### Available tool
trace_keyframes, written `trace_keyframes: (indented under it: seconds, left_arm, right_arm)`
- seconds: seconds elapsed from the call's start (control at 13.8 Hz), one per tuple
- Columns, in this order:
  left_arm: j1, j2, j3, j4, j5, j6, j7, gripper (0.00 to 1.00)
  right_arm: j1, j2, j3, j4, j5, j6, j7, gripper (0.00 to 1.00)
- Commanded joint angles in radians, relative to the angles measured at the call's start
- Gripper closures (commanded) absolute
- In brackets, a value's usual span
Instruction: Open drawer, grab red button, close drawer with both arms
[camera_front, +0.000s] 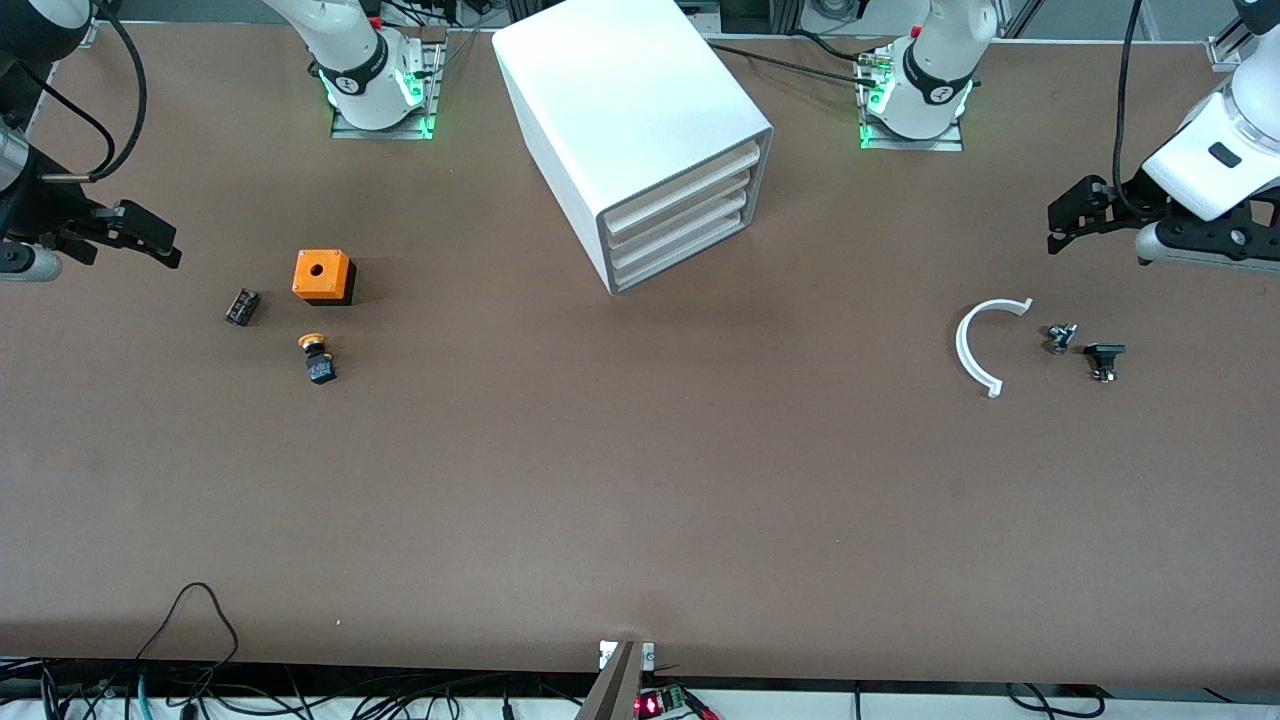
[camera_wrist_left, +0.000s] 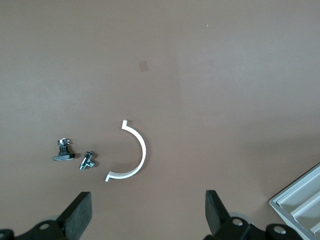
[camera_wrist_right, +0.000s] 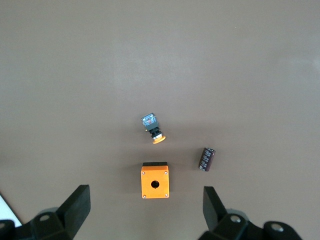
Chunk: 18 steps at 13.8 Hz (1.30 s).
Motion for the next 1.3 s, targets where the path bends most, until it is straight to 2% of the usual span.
trace_keyframes:
  seconds: [0.0, 0.22, 0.43, 0.72, 0.87, 1.01, 1.08, 1.23]
  left_arm:
    - [-0.011, 0.041, -0.013, 0.029, -0.002, -0.029, 0.016, 0.0]
    - [-0.008, 0.046, -0.01, 0.029, -0.002, -0.029, 0.03, 0.0]
    - [-0.011, 0.119, -0.013, 0.029, -0.013, -0.024, 0.03, 0.0]
    - [-0.021, 0.254, -0.048, -0.003, -0.103, -0.018, 0.038, 0.0]
    - [-0.021, 0.331, -0.053, -0.058, -0.285, 0.017, 0.038, 0.0]
    - [-0.023, 0.382, -0.056, -0.177, -0.505, 0.133, 0.058, 0.0]
    - [-0.035, 0.408, -0.08, -0.217, -0.598, 0.17, 0.102, 0.0]
    - [-0.066, 0.452, -0.111, -0.277, -0.718, 0.203, 0.188, 0.0]
  right_arm:
    - [0.0, -0.064, -0.004, -0.056, 0.015, -0.001, -0.008, 0.0]
    - [0.0, -0.075, -0.005, -0.063, 0.015, -0.015, 0.001, 0.0]
    - [0.0, -0.07, -0.008, -0.051, 0.011, -0.039, 0.004, 0.0]
    - [-0.002, -0.042, -0.007, -0.021, 0.012, -0.039, -0.002, 0.0]
    - [0.001, -0.027, -0.004, -0.021, 0.008, -0.056, -0.005, 0.0]
    - [0.0, -0.027, -0.004, -0.021, 0.008, -0.081, -0.004, 0.0]
    - [-0.002, -0.027, -0.004, -0.021, 0.008, -0.081, 0.004, 0.0]
    - [-0.004, -0.026, -0.005, -0.021, 0.008, -0.069, -0.002, 0.0]
